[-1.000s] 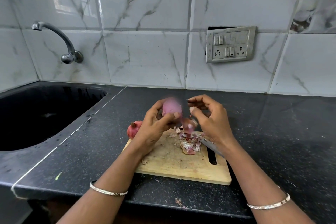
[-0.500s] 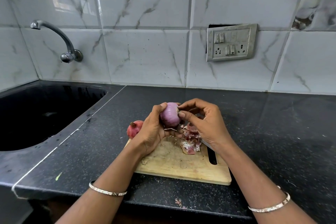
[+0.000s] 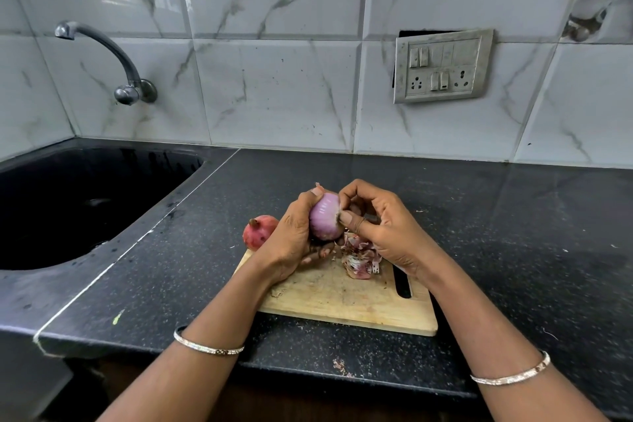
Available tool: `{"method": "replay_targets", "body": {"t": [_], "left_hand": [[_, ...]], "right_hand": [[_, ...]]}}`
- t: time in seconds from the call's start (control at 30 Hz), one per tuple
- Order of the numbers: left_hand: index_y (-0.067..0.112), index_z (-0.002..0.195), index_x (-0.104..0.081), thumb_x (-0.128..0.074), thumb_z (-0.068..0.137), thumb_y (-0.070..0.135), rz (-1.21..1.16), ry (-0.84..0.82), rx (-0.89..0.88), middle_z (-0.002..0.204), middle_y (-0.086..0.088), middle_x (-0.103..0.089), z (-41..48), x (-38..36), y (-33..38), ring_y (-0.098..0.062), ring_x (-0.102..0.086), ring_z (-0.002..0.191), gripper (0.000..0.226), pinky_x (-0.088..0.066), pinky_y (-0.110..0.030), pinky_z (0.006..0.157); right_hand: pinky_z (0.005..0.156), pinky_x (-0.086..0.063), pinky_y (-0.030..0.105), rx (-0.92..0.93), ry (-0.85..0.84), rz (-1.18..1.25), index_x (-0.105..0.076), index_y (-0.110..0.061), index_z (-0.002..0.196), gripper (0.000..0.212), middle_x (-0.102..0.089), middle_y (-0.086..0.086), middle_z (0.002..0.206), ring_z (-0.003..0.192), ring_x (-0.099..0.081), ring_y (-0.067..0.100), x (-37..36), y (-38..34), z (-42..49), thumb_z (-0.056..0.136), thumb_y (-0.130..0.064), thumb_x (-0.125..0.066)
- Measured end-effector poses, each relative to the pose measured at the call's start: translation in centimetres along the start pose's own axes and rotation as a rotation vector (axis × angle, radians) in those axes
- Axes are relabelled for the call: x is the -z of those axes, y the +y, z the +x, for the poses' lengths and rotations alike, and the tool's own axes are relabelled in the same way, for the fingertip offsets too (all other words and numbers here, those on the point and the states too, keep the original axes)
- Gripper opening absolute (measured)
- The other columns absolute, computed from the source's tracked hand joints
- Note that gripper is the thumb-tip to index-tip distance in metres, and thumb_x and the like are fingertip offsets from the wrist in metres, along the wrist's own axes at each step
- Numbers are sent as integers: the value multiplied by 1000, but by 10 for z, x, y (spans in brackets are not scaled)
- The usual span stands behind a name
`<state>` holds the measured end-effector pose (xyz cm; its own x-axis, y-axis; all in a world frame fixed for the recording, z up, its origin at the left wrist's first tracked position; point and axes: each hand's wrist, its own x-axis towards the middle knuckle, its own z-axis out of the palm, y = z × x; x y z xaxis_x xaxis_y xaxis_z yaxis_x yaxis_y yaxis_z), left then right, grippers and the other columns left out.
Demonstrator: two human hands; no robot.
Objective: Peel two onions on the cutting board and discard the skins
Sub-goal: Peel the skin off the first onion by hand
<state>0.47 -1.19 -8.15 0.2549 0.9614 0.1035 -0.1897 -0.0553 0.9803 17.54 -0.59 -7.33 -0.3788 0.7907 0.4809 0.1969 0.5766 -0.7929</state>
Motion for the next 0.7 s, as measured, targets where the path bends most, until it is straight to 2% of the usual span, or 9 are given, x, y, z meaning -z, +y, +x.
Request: {"method": "replay_targets", "body": {"t": [0.07, 0.2, 0.3, 0.4, 0.47, 0.6, 0.7], "left_hand": [[21, 75, -70, -34, 104, 55, 6, -12, 18, 69, -19, -57, -1, 1, 0, -18, -44, 43, 57, -28, -19, 37], [7, 85, -62, -31, 104, 56, -7, -20, 68, 69, -21, -57, -2, 2, 2, -14, -44, 38, 61, -30, -15, 31], [5, 86, -61, -32, 104, 57, -14, -16, 87, 66, -18, -60, -2, 1, 3, -12, -45, 36, 62, -29, -14, 30], [2, 92, -59, -32, 102, 58, -49, 20, 87, 63, -18, -61, 0, 4, 4, -12, -43, 33, 63, -26, -14, 28], [1, 98, -58, -31, 101, 59, -63, 53, 85, 62, -17, -60, 2, 5, 3, -12, -43, 33, 64, -24, -15, 28], [2, 95, -62, -27, 101, 59, -103, 46, 83, 62, -17, -58, 5, 6, 4, -12, -39, 32, 67, -18, -17, 30], [2, 97, -62, -27, 102, 58, -137, 25, 80, 65, -17, -60, 5, 7, 4, -12, -40, 33, 66, -19, -17, 30]], "right_hand": [[73, -42, 31, 8, -16, -5, -61, -22, 91, 8, -54, -5, 81, 78, -48, 12, 0, 0, 0, 91, -16, -65], [71, -38, 23, 27, -44, -46, -57, -17, 95, 12, -50, -7, 80, 77, -45, 6, -1, -3, 0, 97, -7, -62], [74, -39, 28, 58, -33, -125, -55, -16, 96, 7, -51, -2, 84, 79, -46, 11, -3, -3, -1, 97, -11, -59], [75, -44, 30, 111, 8, -186, -54, -16, 96, 6, -54, -10, 89, 80, -50, 8, -4, -4, 1, 97, -12, -58], [71, -46, 29, 82, 52, -146, -56, -17, 96, 10, -57, -16, 85, 78, -54, 7, -3, -5, 0, 98, -9, -61], [66, -56, 36, 20, 190, -169, -66, -16, 87, 17, -69, -6, 81, 74, -65, 15, 3, -6, -3, 88, 1, -69], [65, -57, 36, 11, 225, -187, -72, -16, 83, 20, -73, -4, 79, 71, -69, 13, 3, -5, -3, 84, 4, -71]]}}
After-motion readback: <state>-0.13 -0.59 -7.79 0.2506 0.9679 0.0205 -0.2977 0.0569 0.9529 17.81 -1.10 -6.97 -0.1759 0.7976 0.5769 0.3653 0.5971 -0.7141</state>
